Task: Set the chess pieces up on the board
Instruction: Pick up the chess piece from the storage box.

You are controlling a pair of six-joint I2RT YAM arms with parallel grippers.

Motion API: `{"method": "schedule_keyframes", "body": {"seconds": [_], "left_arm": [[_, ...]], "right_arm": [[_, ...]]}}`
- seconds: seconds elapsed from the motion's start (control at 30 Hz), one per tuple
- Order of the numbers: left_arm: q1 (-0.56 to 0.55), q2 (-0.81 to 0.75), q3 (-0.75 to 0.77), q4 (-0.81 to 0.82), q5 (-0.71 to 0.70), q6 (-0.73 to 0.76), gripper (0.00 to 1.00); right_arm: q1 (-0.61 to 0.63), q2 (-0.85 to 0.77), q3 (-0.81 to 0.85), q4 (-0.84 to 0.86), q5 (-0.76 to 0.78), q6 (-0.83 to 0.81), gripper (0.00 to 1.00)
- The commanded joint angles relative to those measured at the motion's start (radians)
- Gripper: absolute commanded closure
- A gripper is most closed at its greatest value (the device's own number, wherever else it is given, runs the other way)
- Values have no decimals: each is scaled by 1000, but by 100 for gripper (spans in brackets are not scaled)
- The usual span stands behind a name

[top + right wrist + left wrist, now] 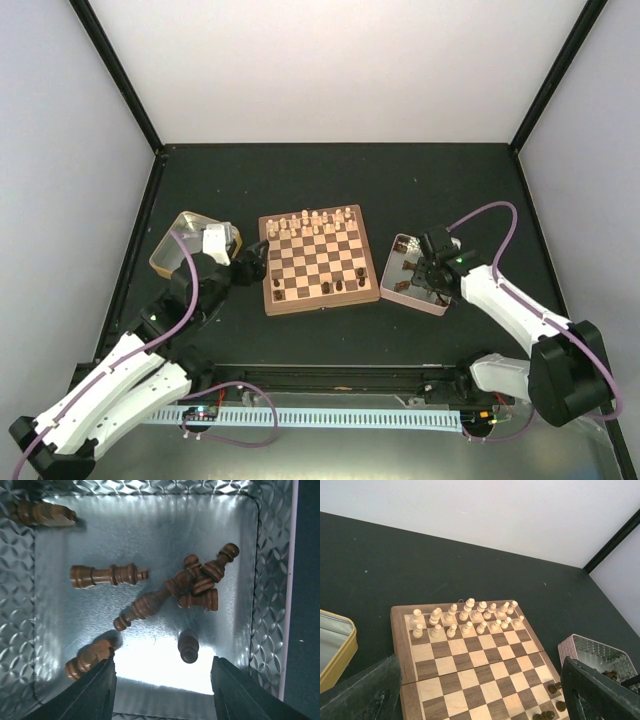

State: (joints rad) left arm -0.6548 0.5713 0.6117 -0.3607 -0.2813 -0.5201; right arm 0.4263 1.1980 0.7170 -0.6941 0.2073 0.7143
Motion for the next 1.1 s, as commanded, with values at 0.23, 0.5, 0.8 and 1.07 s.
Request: {"method": "schedule_keyframes", "body": {"seconds": [0.23,0.5,0.8,1.07], "left_arm": [[8,49,10,60,50,15,11],[8,68,19,65,57,18,11],[8,73,23,65,60,22,12],[9,69,22,59,64,22,12]], "right_arm": [[-32,133,-33,77,14,-32,45],[-32,203,-24,104,38,-30,60],[-32,198,-29,109,111,-35,80],[-32,193,-3,98,115,-69,96]]}}
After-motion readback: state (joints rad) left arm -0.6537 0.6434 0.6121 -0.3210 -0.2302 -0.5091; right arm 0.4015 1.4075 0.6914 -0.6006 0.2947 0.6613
